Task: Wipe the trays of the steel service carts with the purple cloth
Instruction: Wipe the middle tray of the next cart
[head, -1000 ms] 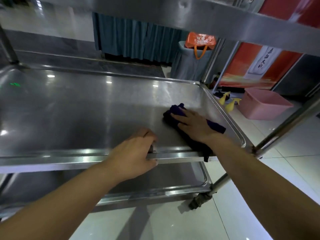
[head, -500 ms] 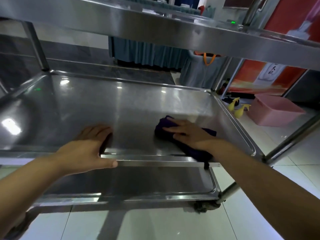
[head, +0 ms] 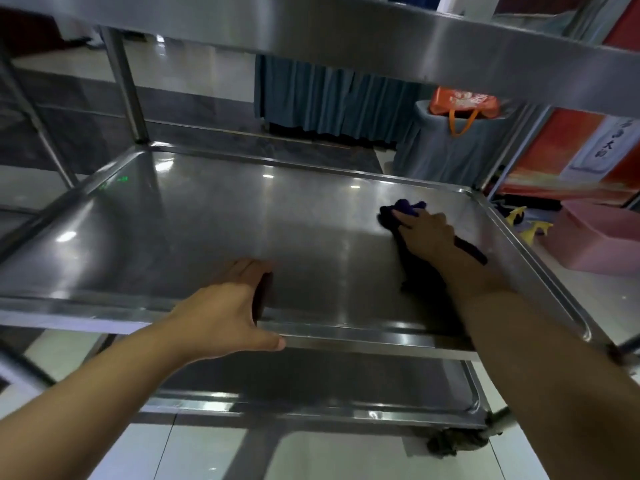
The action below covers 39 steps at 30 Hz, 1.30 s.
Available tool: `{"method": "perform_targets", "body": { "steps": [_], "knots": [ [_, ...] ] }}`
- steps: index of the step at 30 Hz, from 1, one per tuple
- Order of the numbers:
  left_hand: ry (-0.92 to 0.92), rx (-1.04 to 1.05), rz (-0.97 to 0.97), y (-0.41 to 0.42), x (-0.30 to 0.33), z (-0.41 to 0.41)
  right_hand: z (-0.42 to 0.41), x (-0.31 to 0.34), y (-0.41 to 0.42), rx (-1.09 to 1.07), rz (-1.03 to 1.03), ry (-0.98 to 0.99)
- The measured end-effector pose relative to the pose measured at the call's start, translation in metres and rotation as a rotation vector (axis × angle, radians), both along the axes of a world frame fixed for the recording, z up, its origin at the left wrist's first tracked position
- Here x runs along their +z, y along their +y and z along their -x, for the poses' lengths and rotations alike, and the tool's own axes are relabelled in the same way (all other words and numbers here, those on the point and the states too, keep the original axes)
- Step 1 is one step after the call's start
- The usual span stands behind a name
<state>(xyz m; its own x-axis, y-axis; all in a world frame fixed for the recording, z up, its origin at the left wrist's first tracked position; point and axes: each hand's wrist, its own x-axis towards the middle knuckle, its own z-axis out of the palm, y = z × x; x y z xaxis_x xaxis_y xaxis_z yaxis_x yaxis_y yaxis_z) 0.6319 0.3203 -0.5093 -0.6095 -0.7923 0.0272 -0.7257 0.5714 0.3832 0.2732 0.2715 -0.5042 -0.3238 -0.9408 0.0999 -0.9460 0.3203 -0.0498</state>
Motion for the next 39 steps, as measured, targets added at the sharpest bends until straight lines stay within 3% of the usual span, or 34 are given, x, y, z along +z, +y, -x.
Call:
{"method": "perform_targets", "body": {
  "steps": [5, 11, 15, 18, 26, 29, 39],
  "knots": [
    [0.05, 0.034, -0.015, 0.004, 0.001, 0.002, -0.096, -0.005, 0.034, 0.48, -0.051, -0.031],
    [0.105, 0.017, 0.027, 0.004, 0.0, 0.001, -0.142, -0.003, 0.081, 0.817, -0.169, -0.329],
    [0.1, 0.032, 0.026, 0.005, 0.001, 0.001, -0.125, -0.004, 0.053, 0.738, -0.103, -0.351],
    [0.093, 0.046, 0.027, 0.005, 0.001, 0.001, -0.088, -0.01, 0.008, 0.638, 0.004, -0.235],
    [0.137, 0.046, 0.054, 0.001, -0.005, 0.006, -0.032, -0.003, -0.058, 0.157, 0.025, -0.034],
    [0.155, 0.033, 0.079, 0.001, -0.004, 0.01, -0.047, -0.002, -0.056, 0.196, -0.009, 0.011],
    [0.194, 0.031, 0.148, 0.001, -0.005, 0.012, -0.163, -0.001, 0.039, 0.652, -0.152, -0.138]
  ]
}}
